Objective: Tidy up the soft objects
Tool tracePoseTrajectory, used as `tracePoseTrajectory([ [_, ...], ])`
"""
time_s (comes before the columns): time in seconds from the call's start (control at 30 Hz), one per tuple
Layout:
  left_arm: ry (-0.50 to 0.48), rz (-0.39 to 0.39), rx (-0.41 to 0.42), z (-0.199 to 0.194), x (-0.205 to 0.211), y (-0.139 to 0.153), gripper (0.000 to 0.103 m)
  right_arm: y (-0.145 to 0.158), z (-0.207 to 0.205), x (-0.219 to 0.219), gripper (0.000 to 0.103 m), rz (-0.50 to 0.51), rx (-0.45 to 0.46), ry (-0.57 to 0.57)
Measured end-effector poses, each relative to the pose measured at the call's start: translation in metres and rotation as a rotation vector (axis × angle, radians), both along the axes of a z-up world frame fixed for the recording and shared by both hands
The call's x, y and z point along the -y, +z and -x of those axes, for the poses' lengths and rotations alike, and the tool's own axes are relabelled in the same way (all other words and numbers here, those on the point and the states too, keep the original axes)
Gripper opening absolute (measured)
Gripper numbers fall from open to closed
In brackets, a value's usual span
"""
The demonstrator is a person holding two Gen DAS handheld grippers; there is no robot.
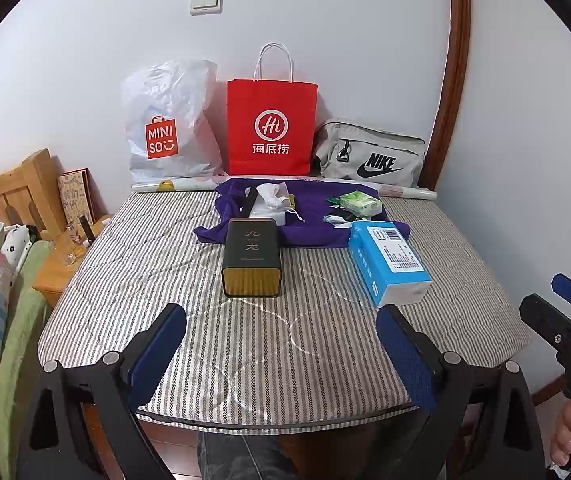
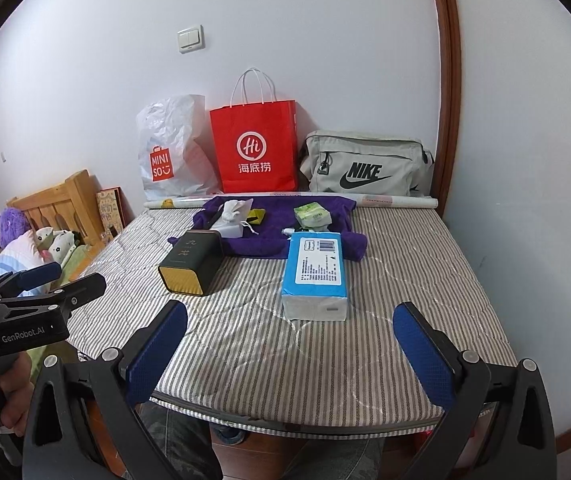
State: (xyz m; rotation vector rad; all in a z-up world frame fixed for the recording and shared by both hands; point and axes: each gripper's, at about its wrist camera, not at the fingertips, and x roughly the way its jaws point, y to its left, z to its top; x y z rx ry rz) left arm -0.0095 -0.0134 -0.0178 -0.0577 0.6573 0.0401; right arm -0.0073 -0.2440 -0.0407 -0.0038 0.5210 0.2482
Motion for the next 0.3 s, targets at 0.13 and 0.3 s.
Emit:
tracePoseTrajectory([
  [0.13, 0.0, 0.001, -0.001, 0.0002, -0.0004, -0.0005, 0.096, 0.0003, -0.0007, 0.0, 0.102, -0.002, 0.0, 0.001],
  [0.3, 0.005, 0.0, 0.003, 0.0021, -0.0019, -0.0004, 0.096, 0.0005, 0.0009, -0.0009, 0.102, 0.001, 0.0, 0.0],
])
